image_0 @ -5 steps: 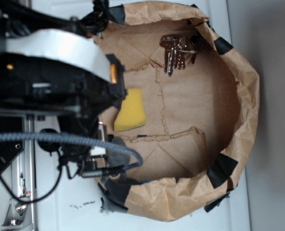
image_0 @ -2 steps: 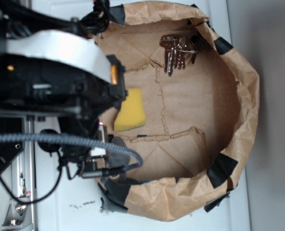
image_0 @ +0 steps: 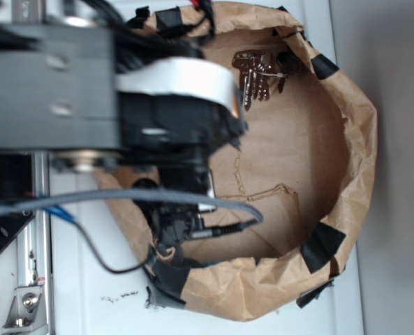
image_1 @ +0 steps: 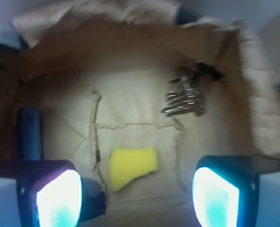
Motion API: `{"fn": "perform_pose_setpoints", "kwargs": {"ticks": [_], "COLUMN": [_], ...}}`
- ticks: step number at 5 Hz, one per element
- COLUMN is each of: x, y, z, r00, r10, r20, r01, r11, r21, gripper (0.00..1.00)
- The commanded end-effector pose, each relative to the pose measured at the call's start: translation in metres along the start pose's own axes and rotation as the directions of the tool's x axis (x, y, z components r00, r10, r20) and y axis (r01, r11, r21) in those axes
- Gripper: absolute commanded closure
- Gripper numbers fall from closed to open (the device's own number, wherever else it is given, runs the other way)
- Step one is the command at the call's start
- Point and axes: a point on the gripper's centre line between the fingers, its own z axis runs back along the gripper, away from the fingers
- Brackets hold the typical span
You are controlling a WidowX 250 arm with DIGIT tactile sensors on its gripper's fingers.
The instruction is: Grab the silver keys.
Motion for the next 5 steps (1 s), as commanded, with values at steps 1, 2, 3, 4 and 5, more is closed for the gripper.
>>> {"fn": "perform_pose_setpoints", "kwargs": {"ticks": [1,2,3,4,5], "x": [0.020,0.027,0.033,0.041,0.040], "y": [0.006,0.018,0.025,0.043,0.059], "z": [-0.036,-0.055,-0.073,-0.070,-0.059], "r00": [0.997,0.997,0.998,0.997,0.993], "r10": [-0.046,-0.029,-0.027,-0.005,0.014], "r20": [0.058,0.070,0.065,0.079,0.118], "r01": [0.044,0.026,0.022,-0.002,-0.028], "r11": [0.998,0.999,0.996,0.996,0.992], "r21": [0.042,0.032,0.081,0.090,0.120], "gripper": [0.00,0.00,0.00,0.00,0.00]}}
